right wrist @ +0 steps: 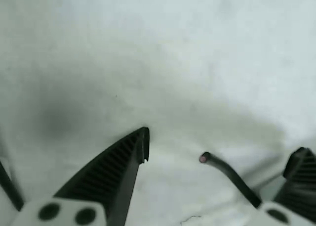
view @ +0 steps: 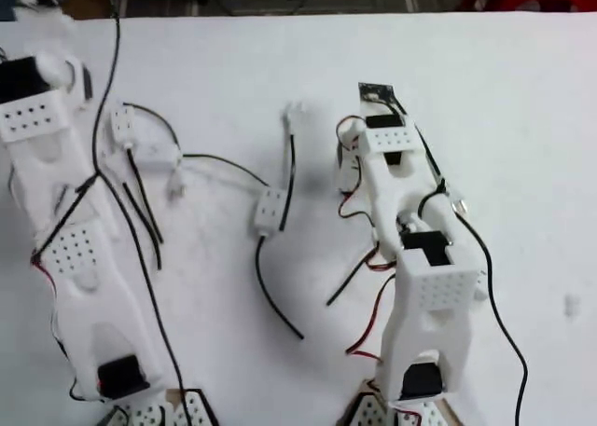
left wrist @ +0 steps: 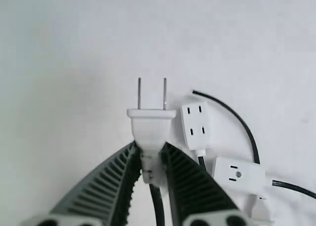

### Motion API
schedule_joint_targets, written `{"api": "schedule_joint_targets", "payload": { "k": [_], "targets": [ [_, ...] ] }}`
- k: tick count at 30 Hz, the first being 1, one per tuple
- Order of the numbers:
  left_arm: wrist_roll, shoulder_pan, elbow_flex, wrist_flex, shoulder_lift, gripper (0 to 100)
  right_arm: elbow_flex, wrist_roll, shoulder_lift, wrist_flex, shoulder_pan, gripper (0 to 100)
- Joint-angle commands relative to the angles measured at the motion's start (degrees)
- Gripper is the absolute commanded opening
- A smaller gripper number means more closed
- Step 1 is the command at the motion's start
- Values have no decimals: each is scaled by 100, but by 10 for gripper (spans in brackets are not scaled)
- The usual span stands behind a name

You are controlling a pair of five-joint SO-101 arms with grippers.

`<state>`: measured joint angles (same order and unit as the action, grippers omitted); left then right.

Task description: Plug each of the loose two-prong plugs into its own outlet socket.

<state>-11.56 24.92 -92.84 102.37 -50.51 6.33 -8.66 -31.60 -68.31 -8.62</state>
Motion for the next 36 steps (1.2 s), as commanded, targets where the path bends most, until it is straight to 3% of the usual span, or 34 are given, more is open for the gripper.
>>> {"api": "schedule_joint_targets", "payload": {
  "k": [1,8,18,25,32,36],
  "targets": [
    [-26,145,-167,26,1481,22,9,35,75,84,-48,419],
    [290,-251,1169,18,3925,22,9,35,75,84,-48,419],
    [1011,-2211,4800,-343,7512,23,9,44,75,84,-48,419],
    [1099,-3081,8202,-2180,9886,23,9,44,75,75,-22,419],
    [1134,-3169,12448,-5178,12760,23,9,44,75,75,-22,419],
    [1116,-3169,14180,-6268,14255,23,9,44,75,57,-31,419]
  ]
}}
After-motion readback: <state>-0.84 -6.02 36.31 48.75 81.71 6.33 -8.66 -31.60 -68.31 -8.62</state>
